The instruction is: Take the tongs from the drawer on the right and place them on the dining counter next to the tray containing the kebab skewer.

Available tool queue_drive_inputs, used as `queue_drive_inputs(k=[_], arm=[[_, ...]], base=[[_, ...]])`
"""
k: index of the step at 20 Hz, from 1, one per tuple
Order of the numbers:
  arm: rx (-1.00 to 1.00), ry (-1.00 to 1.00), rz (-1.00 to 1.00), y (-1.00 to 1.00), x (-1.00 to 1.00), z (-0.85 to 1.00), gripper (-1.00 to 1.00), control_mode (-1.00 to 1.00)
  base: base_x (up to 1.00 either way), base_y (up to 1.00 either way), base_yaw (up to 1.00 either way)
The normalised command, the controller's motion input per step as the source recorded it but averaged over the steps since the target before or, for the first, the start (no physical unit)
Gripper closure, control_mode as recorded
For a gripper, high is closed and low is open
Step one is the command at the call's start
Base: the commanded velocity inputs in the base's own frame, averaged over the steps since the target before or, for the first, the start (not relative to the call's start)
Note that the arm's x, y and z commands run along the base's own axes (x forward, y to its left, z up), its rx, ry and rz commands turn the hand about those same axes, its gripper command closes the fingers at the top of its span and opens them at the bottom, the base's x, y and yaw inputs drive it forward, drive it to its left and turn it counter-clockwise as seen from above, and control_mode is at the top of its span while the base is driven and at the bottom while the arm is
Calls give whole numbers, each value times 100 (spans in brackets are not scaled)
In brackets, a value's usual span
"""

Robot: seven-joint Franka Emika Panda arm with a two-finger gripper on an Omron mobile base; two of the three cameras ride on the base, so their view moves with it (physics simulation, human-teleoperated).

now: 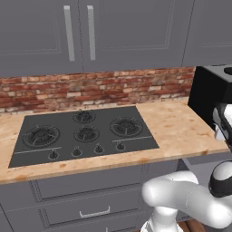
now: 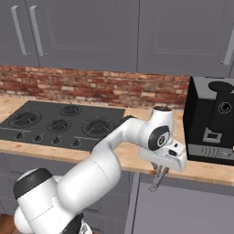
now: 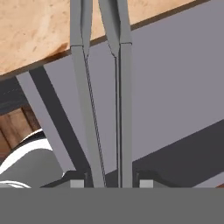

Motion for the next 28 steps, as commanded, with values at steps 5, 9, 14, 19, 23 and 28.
queue_drive_inputs(k=[5, 9, 14, 19, 23, 28], arm=[[0, 0, -8, 70, 25, 21, 100, -100], [0, 0, -1, 58, 21, 12, 100, -100], [0, 0, 0, 52, 17, 6, 100, -100], [0, -2, 0, 39, 12, 2, 100, -100], [0, 0, 0, 13, 3, 0, 100, -100], [0, 0, 0, 0, 0, 0, 100, -100]], base=[[0, 0, 0], [0, 0, 0], [0, 0, 0], [0, 0, 0], [0, 0, 0], [0, 0, 0]])
